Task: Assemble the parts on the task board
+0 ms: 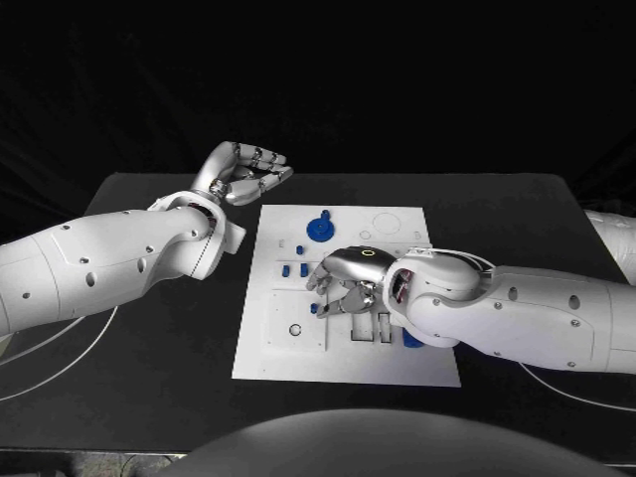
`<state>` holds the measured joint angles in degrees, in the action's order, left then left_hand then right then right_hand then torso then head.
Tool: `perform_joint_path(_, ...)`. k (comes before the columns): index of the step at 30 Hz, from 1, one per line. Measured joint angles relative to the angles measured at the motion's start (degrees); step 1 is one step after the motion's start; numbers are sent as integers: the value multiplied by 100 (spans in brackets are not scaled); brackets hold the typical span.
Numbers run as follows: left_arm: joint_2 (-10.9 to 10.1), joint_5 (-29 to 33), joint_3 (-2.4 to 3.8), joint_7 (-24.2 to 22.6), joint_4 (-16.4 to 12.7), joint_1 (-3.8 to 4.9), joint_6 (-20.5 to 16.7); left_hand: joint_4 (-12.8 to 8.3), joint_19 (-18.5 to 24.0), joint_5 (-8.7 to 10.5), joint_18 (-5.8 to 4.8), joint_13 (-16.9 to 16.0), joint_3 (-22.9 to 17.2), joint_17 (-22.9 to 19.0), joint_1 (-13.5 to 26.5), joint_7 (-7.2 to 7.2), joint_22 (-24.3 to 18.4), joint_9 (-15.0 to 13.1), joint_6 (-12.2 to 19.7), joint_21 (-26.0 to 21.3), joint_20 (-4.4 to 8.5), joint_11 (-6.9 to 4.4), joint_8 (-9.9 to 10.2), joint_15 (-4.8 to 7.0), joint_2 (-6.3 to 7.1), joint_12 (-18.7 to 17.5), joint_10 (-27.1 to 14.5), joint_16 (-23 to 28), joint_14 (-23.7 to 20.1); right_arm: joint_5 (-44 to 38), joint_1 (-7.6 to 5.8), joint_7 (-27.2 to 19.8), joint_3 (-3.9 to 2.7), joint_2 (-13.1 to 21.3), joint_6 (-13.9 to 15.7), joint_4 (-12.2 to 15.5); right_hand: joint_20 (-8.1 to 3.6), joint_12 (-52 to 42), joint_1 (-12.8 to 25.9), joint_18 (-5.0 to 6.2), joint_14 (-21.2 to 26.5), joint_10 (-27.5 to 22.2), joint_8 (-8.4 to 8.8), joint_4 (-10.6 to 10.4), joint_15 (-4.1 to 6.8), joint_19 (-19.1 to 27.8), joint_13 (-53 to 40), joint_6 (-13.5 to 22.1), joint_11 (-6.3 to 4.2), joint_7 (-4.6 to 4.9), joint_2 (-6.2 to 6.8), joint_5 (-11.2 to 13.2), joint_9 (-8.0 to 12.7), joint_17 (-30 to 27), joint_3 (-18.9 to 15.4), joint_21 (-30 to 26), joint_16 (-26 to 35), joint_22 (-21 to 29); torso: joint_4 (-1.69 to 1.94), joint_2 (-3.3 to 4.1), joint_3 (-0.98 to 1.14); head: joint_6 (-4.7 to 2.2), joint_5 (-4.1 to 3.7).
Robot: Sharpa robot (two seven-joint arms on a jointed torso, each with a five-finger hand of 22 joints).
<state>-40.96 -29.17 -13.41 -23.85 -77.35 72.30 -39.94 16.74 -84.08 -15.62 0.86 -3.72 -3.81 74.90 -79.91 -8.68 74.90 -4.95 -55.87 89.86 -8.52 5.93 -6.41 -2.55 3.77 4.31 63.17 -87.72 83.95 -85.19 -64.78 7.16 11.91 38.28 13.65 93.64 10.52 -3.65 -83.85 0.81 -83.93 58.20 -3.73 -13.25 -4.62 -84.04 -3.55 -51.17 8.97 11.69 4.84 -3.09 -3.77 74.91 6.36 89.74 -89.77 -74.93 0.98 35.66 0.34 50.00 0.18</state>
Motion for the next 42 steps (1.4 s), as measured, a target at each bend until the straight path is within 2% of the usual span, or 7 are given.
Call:
perform_joint_path(3, -2, 0, 0, -1, 0, 0, 1, 0, 0, 0, 1, 0, 0, 0, 0, 0, 0, 0, 0, 0, 0, 0, 0, 0, 0, 0, 0, 0, 0, 114, -68, -37, 8, 190, 263, 143, 28, -33, 44, 0, 0, 0, -38, 4, 0, 15, -10, -74, 0, 35, -44, 0, -34, 0, -4, 0, 0, 0, 0, -1, 2, 0, -4)
perform_joint_path(8, -13, 0, 0, -2, 0, 0, 1, 0, 0, 0, 1, 0, 0, 5, 0, 0, 0, 0, 0, 0, 0, 0, 0, 0, 0, 0, 0, 0, 0, 414, -416, -138, 0, 640, 584, 426, 27, -69, 11, 0, 0, 0, -91, 4, 0, 14, -15, -203, 0, 5, -135, 0, -60, 0, -4, 0, 0, 1, 1, 4, 3, 0, -34)
perform_joint_path(12, -14, 0, 0, -2, 4, 0, 1, 0, 0, 0, 0, 0, 0, 4, 0, 0, 0, -1, 0, 0, 0, 0, 0, 0, 0, 0, 0, 0, 0, 581, -674, -203, -6, 988, 644, 543, 27, -69, -14, 0, 0, -55, -91, 30, 0, 14, -13, -225, -55, -25, -228, 0, -61, 0, 22, 0, 0, 1, 0, 3, 1, 0, -80)
perform_joint_path(16, -1, 0, 0, -3, 21, 0, 1, 0, 0, 0, 0, 0, 0, 4, 0, 0, 0, -1, 0, 0, 0, 0, 0, 0, 0, 0, 0, 0, 0, 660, -786, -212, -6, 1200, 626, 525, 27, -47, 7, 0, 0, -174, -43, 52, 0, 14, -8, -167, -50, -26, -250, 0, -37, 0, -1, 0, 0, 1, -8, 1, 1, 0, -118)
perform_joint_path(21, 24, 0, 0, -6, 34, 0, 3, 0, 0, 0, 0, 0, 0, 4, 0, 0, 0, -1, 0, 0, 0, 0, 0, 0, 0, 0, 0, 0, 0, 676, -788, -170, 1, 1290, 513, 393, 27, -32, 7, 0, 0, -253, -34, 52, 0, 14, -9, -110, -25, -9, -250, 0, -24, 0, -36, 0, 0, 1, -13, 1, 3, 0, -133)
perform_joint_path(30, 29, 0, -2, -9, 48, 0, 5, 0, 0, 0, 0, 0, 0, 3, 0, 0, 0, -1, 0, 0, 0, 0, 0, 0, 0, 0, 0, 0, 0, 508, -655, 6, 3, 1254, 231, 173, 26, -32, 7, 1, 0, -266, -34, 61, 1, 14, -9, -111, -21, -9, -249, 0, -24, 0, -110, 0, 0, 2, -8, 0, 5, 0, -142)
perform_joint_path(42, 9, 0, -2, -11, 47, 0, 4, 0, 0, 0, 1, 0, 0, 3, 0, 0, 0, 3, 0, 0, 0, 0, 0, 0, 0, 0, 0, 0, 0, 193, -535, 255, 4, 1185, -180, 112, 26, -69, 143, 0, 0, -264, -34, 10, 1, 14, -15, -111, -19, -10, -188, 0, -25, -1, -236, 0, 0, 3, -5, 3, 1, 0, -148)
